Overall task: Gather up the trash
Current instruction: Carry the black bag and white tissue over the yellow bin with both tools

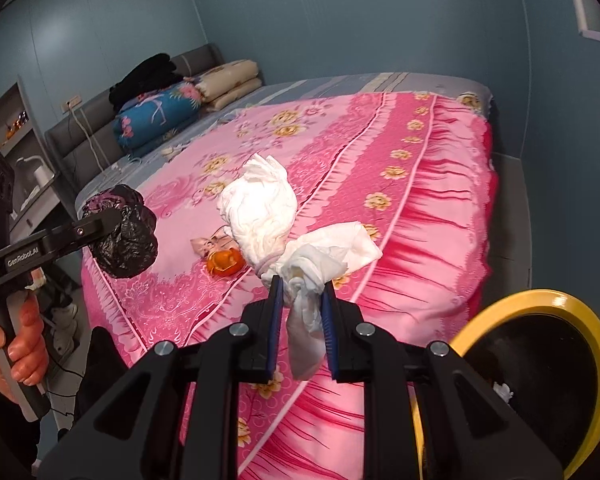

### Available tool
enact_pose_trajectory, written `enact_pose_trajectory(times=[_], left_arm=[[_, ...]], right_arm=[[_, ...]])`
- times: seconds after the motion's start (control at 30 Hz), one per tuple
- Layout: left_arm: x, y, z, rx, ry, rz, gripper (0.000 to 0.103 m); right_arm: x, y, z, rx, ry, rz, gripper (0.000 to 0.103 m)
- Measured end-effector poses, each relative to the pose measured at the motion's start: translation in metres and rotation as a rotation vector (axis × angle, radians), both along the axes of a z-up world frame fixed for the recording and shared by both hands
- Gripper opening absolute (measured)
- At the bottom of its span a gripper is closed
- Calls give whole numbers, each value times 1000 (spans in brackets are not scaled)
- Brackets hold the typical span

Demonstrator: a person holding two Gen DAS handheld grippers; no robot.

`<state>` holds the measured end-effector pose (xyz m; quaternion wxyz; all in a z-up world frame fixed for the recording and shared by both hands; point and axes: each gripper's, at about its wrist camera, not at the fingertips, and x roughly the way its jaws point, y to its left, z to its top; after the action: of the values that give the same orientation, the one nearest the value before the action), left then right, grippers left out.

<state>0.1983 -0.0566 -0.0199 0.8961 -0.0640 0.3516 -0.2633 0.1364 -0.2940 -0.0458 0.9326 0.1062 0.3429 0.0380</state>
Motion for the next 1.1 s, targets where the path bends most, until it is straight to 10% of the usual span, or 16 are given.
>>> enact_pose_trajectory(times=[1.1], left_arm=[[-59,-152,1,79,-50,-287,34]], right_arm=[[-93,-126,-4,37,-8,-332,18]])
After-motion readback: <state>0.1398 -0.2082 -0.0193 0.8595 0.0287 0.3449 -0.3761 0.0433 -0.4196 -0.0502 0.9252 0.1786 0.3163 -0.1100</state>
